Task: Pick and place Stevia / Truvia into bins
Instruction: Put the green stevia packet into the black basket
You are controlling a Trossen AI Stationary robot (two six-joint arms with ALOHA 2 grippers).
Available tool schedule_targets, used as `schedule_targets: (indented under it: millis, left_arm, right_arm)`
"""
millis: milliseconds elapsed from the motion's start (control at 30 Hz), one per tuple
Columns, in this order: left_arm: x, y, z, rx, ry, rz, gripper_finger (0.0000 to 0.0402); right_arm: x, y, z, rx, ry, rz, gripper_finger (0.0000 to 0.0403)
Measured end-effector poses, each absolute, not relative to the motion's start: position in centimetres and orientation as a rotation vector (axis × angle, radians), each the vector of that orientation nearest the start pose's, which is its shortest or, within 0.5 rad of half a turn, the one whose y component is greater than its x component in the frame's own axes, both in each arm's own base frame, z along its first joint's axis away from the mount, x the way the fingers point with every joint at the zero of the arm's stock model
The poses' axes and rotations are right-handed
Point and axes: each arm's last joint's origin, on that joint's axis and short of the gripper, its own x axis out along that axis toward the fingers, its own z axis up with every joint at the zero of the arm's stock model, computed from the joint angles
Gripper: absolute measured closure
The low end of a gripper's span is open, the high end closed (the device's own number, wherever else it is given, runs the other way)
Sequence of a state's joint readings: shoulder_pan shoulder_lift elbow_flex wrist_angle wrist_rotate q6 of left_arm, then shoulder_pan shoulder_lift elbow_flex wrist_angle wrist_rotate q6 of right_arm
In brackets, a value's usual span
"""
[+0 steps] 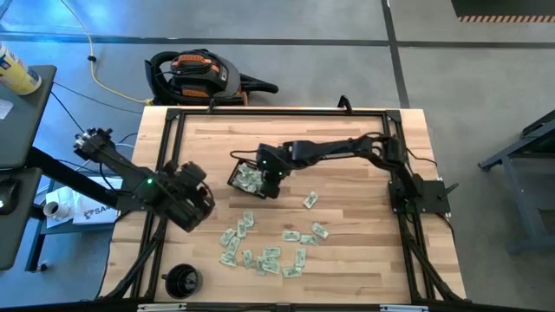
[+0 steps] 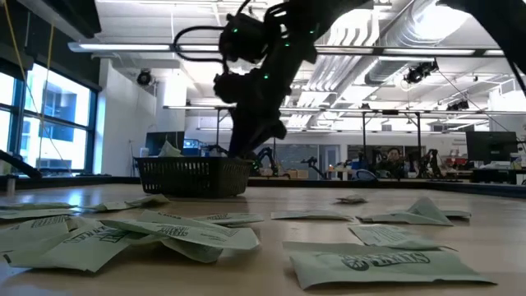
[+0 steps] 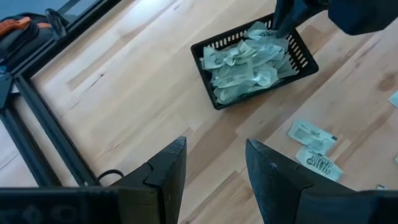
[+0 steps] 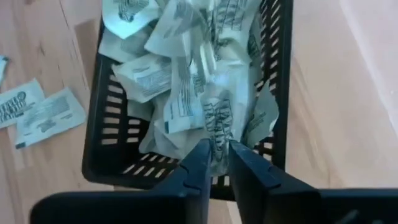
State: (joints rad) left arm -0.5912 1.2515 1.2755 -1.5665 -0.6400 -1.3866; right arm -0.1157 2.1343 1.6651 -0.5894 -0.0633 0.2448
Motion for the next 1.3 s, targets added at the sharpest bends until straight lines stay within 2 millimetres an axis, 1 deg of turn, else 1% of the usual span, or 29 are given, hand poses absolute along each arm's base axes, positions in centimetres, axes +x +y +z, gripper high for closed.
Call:
schedule_targets:
  millis: [100, 167, 233, 300, 367, 433, 533, 667, 733, 833, 933, 1100, 1200, 1300]
  left_arm:
    - [16.0, -9.1, 32.9, -0.32, 0.902, 0.803, 0.0202]
    - [15.9, -9.0, 32.6, -0.317, 0.904, 0.812, 0.0202]
    - [15.9, -9.0, 32.1, -0.307, 0.911, 0.824, 0.0202]
    - [15.9, -8.9, 31.6, -0.302, 0.917, 0.84, 0.0202]
    - [15.8, -8.9, 31.1, -0.305, 0.924, 0.854, 0.0202]
    - [15.9, -9.0, 30.7, -0.312, 0.928, 0.853, 0.0202]
    - [16.1, -9.2, 30.0, -0.327, 0.931, 0.836, 0.0202]
    - [16.4, -9.4, 29.1, -0.357, 0.932, 0.807, 0.0202]
    - [16.6, -9.6, 28.7, -0.361, 0.938, 0.779, 0.0202]
    - [17.0, -9.9, 28.2, -0.353, 0.93, 0.721, 0.0202]
    - [17.5, -9.9, 27.9, -0.337, 0.93, 0.686, 0.0202]
    - [18.3, -9.3, 27.8, -0.372, 0.937, 0.678, 0.0202]
    - [18.5, -9.0, 27.8, -0.388, 0.938, 0.688, 0.0202]
    - [18.5, -8.9, 27.8, -0.39, 0.937, 0.692, 0.0202]
  right_arm:
    - [45.7, -4.9, 18.7, 0.308, 1.088, -0.156, 0.0326]
    - [45.8, -4.7, 19.5, 0.292, 1.084, -0.148, 0.03]
    - [45.9, -4.5, 20.8, 0.261, 1.074, -0.154, 0.0272]
    - [45.3, -4.2, 21.9, 0.202, 1.111, -0.176, 0.0245]
    - [44.7, -4.0, 22.6, 0.116, 1.152, -0.201, 0.022]
    - [43.8, -3.6, 23.0, 0.03, 1.219, -0.195, 0.0199]
    - [42.0, -3.1, 22.9, -0.057, 1.325, -0.137, 0.0179]
    - [38.6, -2.6, 21.4, -0.063, 1.442, -0.058, 0.0172]
    - [36.8, -2.4, 20.8, -0.056, 1.441, -0.028, 0.0171]
    - [34.7, -1.9, 20.0, -0.109, 1.403, 0.014, 0.0171]
    - [33.7, -1.2, 18.6, -0.169, 1.351, 0.061, 0.0171]
    - [32.9, -0.2, 15.9, -0.236, 1.323, 0.193, 0.0171]
    - [32.4, 0.1, 14.7, -0.269, 1.318, 0.184, 0.0171]
    - [32.2, 0.2, 14.1, -0.264, 1.298, 0.184, 0.0171]
